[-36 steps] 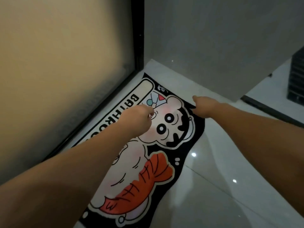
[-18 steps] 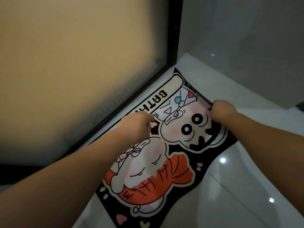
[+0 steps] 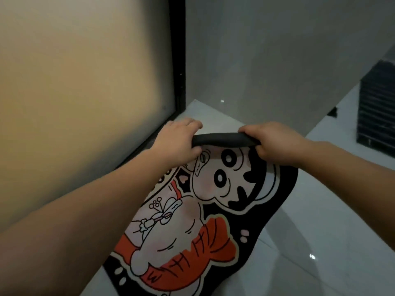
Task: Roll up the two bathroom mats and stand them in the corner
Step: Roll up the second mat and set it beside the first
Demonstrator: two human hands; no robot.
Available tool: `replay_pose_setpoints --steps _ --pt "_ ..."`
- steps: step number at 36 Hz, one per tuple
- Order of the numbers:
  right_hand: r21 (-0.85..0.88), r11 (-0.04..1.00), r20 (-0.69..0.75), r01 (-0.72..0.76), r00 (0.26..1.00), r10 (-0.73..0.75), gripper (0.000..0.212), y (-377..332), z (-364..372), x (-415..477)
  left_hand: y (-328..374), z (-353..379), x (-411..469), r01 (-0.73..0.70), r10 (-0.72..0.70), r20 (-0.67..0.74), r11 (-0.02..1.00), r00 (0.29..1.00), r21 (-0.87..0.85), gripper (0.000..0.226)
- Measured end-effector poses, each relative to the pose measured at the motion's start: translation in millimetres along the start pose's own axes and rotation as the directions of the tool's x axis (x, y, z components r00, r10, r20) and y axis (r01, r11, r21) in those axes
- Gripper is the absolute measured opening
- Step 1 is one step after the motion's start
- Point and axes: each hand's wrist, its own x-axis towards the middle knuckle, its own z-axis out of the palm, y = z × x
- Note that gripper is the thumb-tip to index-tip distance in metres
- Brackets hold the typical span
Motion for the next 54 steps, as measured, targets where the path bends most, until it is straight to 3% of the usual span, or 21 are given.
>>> replay_pose_setpoints --steps 2,5,8,10,15,18,22,28,32,36,40,48,54 --pt "-0.034 0.999 0.005 0.036 0.999 -0.036 0.035 0 -10 -1 5 -11 -3 0.002 0.003 0.108 0.999 0.994 -0.049 0.026" --pt "-0.143 0.978 0.036 0.152 0.988 -0.149 0.025 0 -22 6 -1 -33 -12 -0.036 0.038 0.143 0.999 0.989 -0.015 0.022" --pt "-0.172 0.957 0.026 0.236 0.972 -0.235 0.056 -7 -35 13 -10 -63 -23 -0.006 0.01 0.149 1.0 0.989 -0.029 0.018" --pt "-0.187 0.94 -0.026 0.286 0.955 -0.296 0.065 -10 -40 15 -12 -86 -27 0.032 -0.033 0.174 0.999 0.984 0.004 0.012" --pt "-0.25 0.903 -0.075 0.349 0.923 -0.377 0.038 -16 -45 21 -15 -113 -42 0.05 -0.061 0.28 0.998 0.958 0.046 0.0" --pt "-0.309 0.882 -0.045 0.356 0.921 -0.387 0.028 -18 -46 17 -17 -108 -55 0.041 -0.081 0.314 0.99 0.946 0.132 0.016" --pt "-0.363 0.848 -0.065 0.386 0.898 -0.436 0.027 -16 -43 14 -22 -103 -62 0.03 -0.075 0.254 0.984 0.964 0.177 0.024" --pt "-0.524 0.74 -0.156 0.422 0.806 -0.57 0.078 -4 -30 13 -23 -95 -65 0.007 -0.031 0.175 0.991 0.984 0.134 0.026" --pt "-0.586 0.671 -0.163 0.455 0.745 -0.647 0.073 -7 -21 8 -33 -87 -67 -0.067 0.041 0.162 0.986 0.986 0.155 0.028" --pt "-0.586 0.672 -0.13 0.452 0.767 -0.629 0.058 -13 -12 1 -41 -74 -73 -0.151 0.122 0.142 0.965 0.982 0.216 0.051" --pt "-0.512 0.747 -0.144 0.424 0.815 -0.561 0.06 -17 -9 -3 -41 -70 -74 -0.183 0.151 0.167 0.963 0.974 0.2 0.043" --pt "-0.519 0.732 -0.135 0.442 0.803 -0.58 0.049 -13 -6 1 -41 -83 -74 -0.1 0.051 0.289 0.982 0.956 0.158 0.04" --pt "-0.529 0.706 -0.111 0.471 0.786 -0.608 0.08 -12 -9 6 -42 -74 -72 -0.063 -0.013 0.186 0.916 0.982 0.397 0.03"
